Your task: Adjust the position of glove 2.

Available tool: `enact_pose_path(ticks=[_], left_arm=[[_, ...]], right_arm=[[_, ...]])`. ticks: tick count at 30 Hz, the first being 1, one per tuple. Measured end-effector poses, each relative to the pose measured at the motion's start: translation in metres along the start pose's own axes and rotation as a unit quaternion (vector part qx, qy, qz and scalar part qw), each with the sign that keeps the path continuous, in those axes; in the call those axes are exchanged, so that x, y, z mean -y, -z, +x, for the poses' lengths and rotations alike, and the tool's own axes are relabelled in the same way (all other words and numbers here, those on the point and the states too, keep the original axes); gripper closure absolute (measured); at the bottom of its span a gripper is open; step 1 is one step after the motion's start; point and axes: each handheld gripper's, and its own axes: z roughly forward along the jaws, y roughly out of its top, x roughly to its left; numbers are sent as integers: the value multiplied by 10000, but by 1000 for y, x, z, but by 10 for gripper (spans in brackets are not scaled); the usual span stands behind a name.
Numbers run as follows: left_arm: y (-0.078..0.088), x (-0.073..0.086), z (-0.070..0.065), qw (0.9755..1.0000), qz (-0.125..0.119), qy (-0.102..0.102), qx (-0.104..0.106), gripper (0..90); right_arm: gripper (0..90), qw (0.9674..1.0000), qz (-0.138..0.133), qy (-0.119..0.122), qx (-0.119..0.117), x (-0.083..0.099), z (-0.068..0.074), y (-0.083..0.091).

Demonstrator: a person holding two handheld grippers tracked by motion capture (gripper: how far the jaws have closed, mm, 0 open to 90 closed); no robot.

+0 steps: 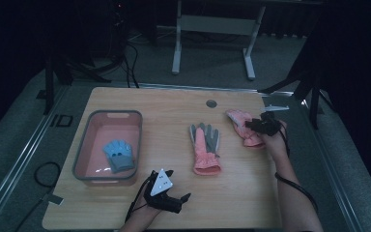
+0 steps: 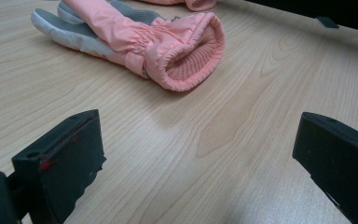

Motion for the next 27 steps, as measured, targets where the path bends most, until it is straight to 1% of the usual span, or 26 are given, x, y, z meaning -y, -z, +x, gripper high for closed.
enact_pose_path(ticks=[1, 2, 3, 4, 6, 7, 8, 10, 12, 15, 17, 19, 21, 23, 24, 25, 27], left_arm=[[0, 0, 0, 10000, 10, 6, 2, 21], [-1, 0, 0, 10000, 24, 14, -3, 21], [-1, 0, 1, 10000, 36, 15, 2, 21], [-1, 0, 1, 10000, 43, 19, 3, 21], [0, 0, 1, 10000, 32, 36, -3, 21], [0, 0, 1, 10000, 26, 40, -4, 21], [0, 0, 1, 10000, 24, 45, 2, 21], [0, 0, 2, 10000, 30, 61, 5, 21], [-1, 0, 2, 10000, 39, 84, 6, 21], [-1, 0, 2, 10000, 48, 82, -3, 21], [-1, 0, 2, 10000, 47, 67, -10, 21], [-1, 0, 2, 10000, 38, 81, -18, 21], [0, 0, 2, 9999, 30, 95, -13, 21], [-1, 0, 2, 9999, 37, 108, -11, 21], [-1, -1, 3, 9999, 36, 94, -22, 21], [-1, -1, 2, 10000, 31, 89, -32, 21], [-1, -1, 2, 9999, 30, 83, -51, 21]], right_arm=[[545, 9999, 99, 9, 17, 2, -2, -3], [526, 9996, 272, 88, 65, 4, -1, -7], [517, 9992, 355, 125, 119, 8, -2, -11], [522, 9994, 339, 40, 83, 11, -3, -14], [553, 9997, 217, -85, -49, 15, -7, -16], [571, 9996, 163, -182, -127, 17, -10, -16], [623, 9994, 119, -261, -210, 19, -12, -17], [709, 9992, 56, -236, -320, 21, -13, -16], [772, 9994, 40, -181, -302, 21, -10, -16], [851, 9997, 99, -99, -210, 19, -8, -15], [873, 9998, 97, -96, -134, 19, -6, -14], [884, 9994, 88, -302, -127, 16, -6, -11], [886, 9995, 95, -306, 19, 13, -1, -5], [887, 9994, 103, -218, 262, 10, 6, 4], [887, 9992, 107, -200, 331, 8, 9, 7], [887, 9985, 141, -221, 487, 6, 13, 13], [887, 9975, 82, -249, 661, 3, 19, 23]])
